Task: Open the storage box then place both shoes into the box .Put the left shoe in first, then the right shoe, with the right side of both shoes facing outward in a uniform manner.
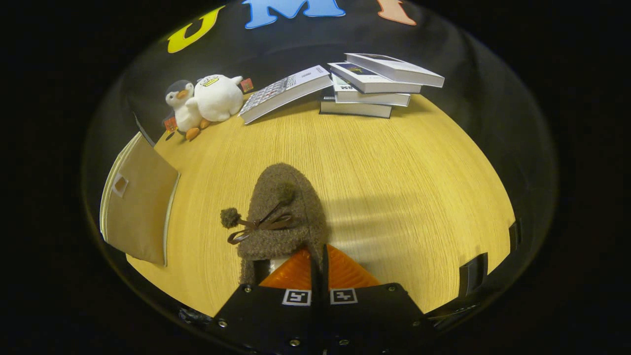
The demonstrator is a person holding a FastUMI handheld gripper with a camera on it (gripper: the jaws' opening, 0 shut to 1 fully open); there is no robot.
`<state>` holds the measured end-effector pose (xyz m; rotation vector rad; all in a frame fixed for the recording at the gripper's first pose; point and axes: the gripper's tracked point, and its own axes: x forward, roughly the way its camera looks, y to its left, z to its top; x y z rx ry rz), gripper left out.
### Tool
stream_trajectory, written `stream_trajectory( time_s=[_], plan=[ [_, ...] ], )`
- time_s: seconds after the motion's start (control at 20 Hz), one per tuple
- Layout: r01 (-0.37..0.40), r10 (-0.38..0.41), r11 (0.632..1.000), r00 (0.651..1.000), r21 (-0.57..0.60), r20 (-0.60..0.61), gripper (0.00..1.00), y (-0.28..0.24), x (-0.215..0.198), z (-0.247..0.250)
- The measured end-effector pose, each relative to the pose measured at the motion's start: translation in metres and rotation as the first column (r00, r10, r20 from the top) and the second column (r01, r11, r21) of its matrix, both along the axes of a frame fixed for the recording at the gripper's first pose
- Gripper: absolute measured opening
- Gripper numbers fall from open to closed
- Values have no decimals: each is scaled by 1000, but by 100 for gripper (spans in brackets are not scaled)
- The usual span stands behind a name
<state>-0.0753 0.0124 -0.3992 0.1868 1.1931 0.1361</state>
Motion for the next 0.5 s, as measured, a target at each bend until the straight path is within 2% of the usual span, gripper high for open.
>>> stream_trajectory(
  time_s=[0.25,0.5],
  plan=[
    [86,-88,990,996,111,17,0,17,14,35],
    [96,-109,978,992,187,61,0,44,33,87]
  ],
)
